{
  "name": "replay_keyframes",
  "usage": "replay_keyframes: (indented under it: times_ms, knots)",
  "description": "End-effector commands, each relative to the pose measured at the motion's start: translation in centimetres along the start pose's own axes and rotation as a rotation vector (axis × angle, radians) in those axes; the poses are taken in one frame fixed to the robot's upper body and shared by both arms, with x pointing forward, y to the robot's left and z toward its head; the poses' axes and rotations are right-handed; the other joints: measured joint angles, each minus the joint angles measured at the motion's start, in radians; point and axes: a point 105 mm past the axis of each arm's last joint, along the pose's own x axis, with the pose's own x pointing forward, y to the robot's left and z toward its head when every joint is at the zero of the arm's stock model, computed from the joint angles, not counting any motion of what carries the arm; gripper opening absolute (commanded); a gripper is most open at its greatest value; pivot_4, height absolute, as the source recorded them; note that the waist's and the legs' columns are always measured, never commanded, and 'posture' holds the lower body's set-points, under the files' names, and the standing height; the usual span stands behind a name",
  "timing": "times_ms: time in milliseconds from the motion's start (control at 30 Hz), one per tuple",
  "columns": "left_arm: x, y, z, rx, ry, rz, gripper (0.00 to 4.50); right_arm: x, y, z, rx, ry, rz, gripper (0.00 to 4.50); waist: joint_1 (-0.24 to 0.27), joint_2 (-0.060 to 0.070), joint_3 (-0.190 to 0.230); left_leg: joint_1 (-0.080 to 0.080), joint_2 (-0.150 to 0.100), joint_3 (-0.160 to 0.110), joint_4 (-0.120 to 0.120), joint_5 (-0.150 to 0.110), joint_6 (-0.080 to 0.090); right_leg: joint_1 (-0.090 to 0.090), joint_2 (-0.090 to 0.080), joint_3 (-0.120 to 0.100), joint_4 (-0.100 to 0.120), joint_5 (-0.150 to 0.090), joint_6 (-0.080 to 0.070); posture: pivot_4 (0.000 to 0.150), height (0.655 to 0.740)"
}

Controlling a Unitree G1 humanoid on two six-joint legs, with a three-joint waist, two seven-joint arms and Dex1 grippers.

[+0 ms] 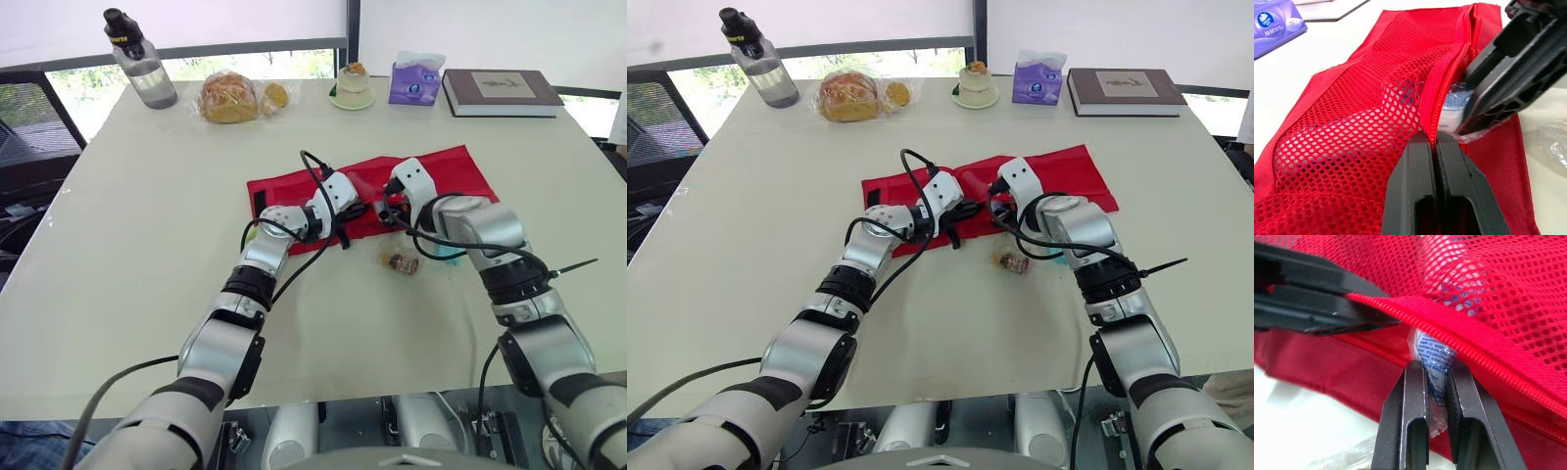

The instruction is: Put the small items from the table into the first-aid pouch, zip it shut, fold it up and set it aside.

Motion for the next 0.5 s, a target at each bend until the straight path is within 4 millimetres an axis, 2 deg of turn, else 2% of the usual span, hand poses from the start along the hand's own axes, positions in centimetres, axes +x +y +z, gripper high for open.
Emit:
replay_keyframes:
  times_ms: [33, 133, 300, 500]
  knots:
    - [0.5, -0.6, 0.9, 0.023, -0.036, -0.027, 0.00, -0.4, 1.1, 2.3, -0.054, -0.081, 0.045, 0.01, 0.000, 0.000, 0.000, 0.000, 0.000, 0.000, 0.000, 0.000, 0.000, 0.000, 0.000, 0.000, 0.000, 0.000, 0.000, 0.150, 0.7400]
    - [0.5, -0.6, 0.8, 0.022, -0.035, -0.027, 0.00, -0.6, 2.5, 2.2, -0.117, -0.085, 0.115, 0.01, -0.001, 0.000, 0.000, 0.000, 0.000, 0.000, 0.000, 0.000, 0.000, 0.000, 0.000, 0.000, 0.000, 0.000, 0.000, 0.150, 0.7400]
    - [0.6, -0.7, 0.9, 0.020, -0.038, -0.026, 0.00, -0.8, 3.0, 2.0, -0.168, -0.097, 0.152, 0.01, 0.000, 0.000, 0.000, -0.001, 0.000, 0.000, 0.000, 0.000, 0.000, 0.000, 0.000, 0.000, -0.001, 0.000, 0.000, 0.150, 0.7400]
    - [0.5, -0.6, 0.8, 0.019, -0.039, -0.022, 0.00, -1.1, 1.5, 1.8, -0.144, -0.100, 0.089, 0.01, 0.000, 0.000, 0.000, 0.000, 0.000, 0.000, 0.000, 0.000, 0.000, 0.000, 0.000, 0.000, 0.000, 0.000, 0.000, 0.150, 0.7400]
